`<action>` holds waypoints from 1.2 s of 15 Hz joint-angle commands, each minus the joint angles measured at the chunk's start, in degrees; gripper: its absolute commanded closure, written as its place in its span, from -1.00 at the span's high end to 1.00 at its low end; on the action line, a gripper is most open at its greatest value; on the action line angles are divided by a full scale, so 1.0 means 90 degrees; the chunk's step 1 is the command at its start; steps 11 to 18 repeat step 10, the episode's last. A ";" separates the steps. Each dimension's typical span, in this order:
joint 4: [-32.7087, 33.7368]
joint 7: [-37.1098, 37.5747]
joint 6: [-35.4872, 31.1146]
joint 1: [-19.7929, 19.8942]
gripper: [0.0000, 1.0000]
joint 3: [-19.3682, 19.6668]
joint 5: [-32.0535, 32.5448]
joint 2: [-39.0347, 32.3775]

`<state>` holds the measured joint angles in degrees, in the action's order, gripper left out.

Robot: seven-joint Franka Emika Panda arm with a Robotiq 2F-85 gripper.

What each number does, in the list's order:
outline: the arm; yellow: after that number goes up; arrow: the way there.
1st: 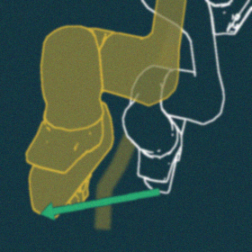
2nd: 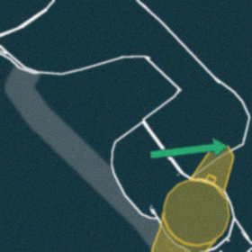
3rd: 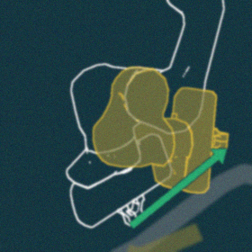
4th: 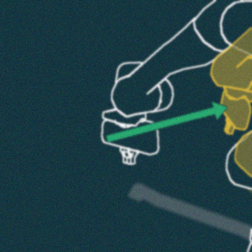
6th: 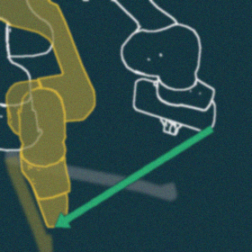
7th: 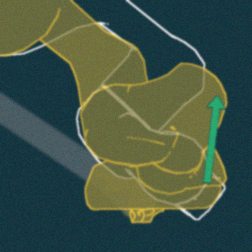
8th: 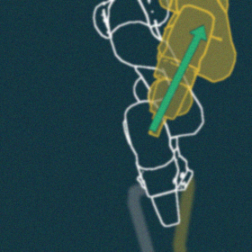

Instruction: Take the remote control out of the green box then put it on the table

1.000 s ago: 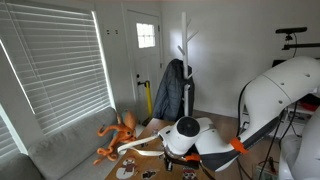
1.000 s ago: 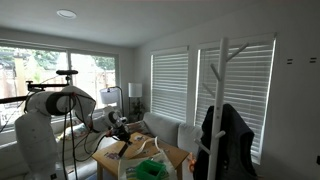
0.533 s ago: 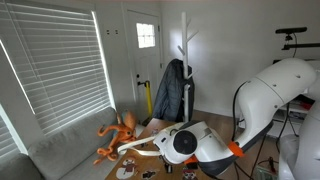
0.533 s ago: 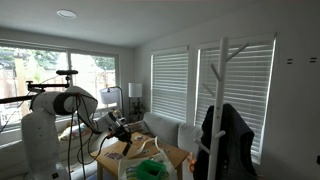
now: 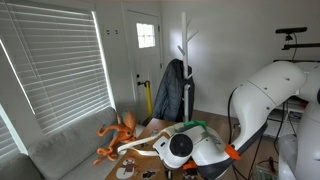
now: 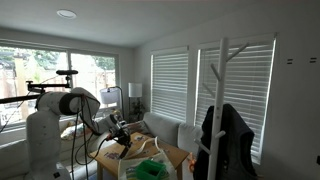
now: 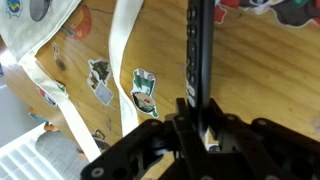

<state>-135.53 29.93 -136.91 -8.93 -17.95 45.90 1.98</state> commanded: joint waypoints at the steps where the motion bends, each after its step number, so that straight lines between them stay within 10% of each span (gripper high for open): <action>1: 0.0102 -0.0223 -0.0055 -0.0215 0.13 0.0174 -0.0845 0.0139; 5: -0.0071 -0.1263 -0.0650 -0.0297 0.71 0.0331 -0.2975 0.0992; 9: -0.0421 -0.3048 -0.1119 -0.1339 1.00 0.2143 -0.5026 0.1645; 10: -0.0043 -0.2431 -0.0935 -0.0529 1.00 0.1086 -0.4388 0.1222; 18: -0.0043 -0.2431 -0.0935 -0.0529 1.00 0.1086 -0.4388 0.1222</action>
